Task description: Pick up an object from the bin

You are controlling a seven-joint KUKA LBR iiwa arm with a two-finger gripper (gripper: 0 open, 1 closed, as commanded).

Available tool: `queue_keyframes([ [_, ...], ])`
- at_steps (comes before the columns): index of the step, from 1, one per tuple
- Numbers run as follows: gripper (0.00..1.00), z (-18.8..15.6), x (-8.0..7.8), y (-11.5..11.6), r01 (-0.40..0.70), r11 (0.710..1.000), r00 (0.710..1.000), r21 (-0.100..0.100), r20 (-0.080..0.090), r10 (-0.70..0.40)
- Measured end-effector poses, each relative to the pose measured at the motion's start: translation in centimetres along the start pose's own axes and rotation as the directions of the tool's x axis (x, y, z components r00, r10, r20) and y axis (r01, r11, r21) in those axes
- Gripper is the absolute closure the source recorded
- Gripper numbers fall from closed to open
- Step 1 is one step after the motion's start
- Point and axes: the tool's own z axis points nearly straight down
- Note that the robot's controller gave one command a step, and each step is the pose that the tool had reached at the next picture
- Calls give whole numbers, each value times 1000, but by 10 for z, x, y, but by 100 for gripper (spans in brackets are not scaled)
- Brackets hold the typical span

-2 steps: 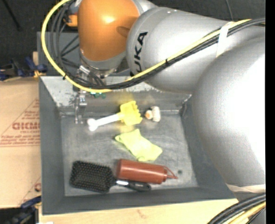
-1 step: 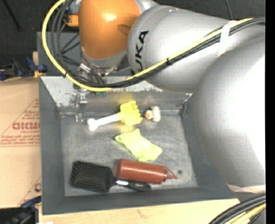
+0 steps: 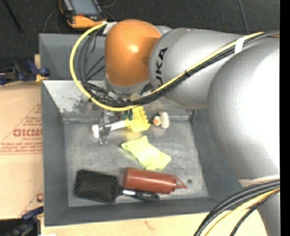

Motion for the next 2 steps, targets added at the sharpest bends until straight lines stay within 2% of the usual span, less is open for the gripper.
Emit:
queue_keyframes([
  [1, 0, 10, 5, -71, -39, 999, 999, 2, -3, 39],
  [2, 0, 22, 7, -80, 78, 997, 997, 0, -2, -78],
])
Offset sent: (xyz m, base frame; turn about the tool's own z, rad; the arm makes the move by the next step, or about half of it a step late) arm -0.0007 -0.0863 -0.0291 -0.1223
